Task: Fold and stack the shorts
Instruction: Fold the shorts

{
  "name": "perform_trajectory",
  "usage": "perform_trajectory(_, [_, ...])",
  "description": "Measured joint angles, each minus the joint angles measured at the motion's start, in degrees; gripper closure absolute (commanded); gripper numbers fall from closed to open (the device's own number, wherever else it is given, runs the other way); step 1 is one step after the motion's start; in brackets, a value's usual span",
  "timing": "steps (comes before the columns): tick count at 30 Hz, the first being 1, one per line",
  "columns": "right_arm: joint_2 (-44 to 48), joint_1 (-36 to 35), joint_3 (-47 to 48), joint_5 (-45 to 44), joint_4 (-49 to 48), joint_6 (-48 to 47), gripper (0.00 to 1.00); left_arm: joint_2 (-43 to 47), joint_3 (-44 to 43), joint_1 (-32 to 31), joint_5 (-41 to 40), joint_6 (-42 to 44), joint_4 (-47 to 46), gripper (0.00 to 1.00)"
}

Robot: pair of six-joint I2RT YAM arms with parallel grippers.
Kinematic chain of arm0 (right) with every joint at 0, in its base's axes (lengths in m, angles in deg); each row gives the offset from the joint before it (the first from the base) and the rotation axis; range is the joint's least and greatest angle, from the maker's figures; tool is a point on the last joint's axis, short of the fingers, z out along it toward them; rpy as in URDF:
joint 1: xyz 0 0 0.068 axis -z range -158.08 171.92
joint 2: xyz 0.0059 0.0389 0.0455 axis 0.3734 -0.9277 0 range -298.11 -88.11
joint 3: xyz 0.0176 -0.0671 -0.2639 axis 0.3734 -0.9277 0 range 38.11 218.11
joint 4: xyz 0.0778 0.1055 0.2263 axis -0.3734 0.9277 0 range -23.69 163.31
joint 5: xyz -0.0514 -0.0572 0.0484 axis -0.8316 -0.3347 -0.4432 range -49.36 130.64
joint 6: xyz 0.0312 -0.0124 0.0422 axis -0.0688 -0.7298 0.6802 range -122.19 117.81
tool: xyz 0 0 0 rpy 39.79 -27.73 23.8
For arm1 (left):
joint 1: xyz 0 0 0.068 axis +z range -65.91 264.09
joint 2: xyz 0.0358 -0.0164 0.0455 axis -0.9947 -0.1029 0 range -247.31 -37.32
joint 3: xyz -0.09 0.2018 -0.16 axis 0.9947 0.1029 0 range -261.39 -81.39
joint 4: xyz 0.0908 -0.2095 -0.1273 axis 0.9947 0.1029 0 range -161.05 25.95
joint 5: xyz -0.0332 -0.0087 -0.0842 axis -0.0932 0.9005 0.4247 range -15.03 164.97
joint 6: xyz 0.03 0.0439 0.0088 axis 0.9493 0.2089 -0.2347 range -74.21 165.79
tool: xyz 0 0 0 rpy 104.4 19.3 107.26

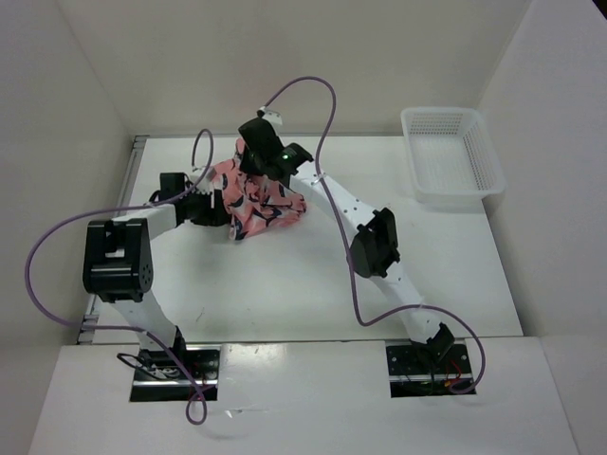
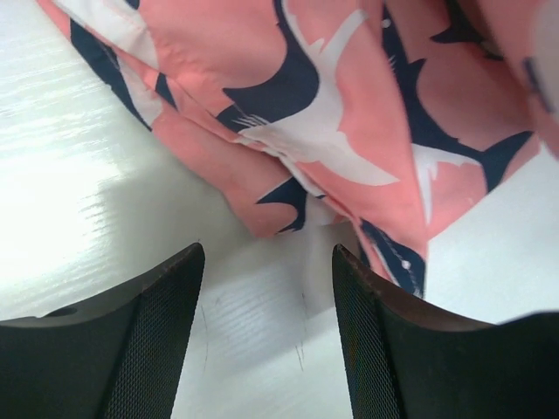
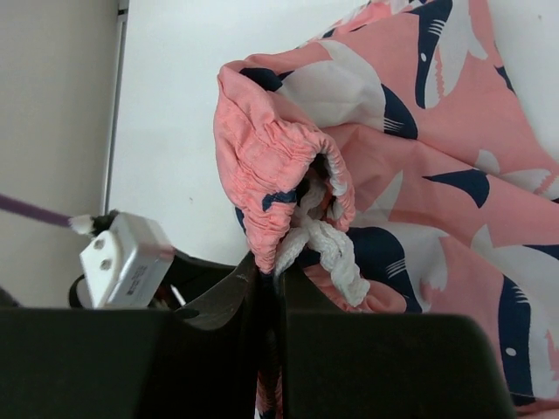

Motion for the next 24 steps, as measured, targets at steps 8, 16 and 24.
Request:
perform_trajectory(8, [-8.52,-0.02,14.71,0.22,5.51,-0.37,0.71,6.16,0.92,1.46,1.92,0.0,0.66,0.32])
perform_trajectory(16, [-18.23,-0.22,29.49,6.23,10.23,-3.63,0.0,15.65,2.86,8.96,3.06,0.0,2.36,0.32])
perform_trajectory(24, [-18.51,-1.03,30.77,7.08,12.09,-4.81,0.13,18.6,2.56,12.17,3.72,0.02,4.0,0.32])
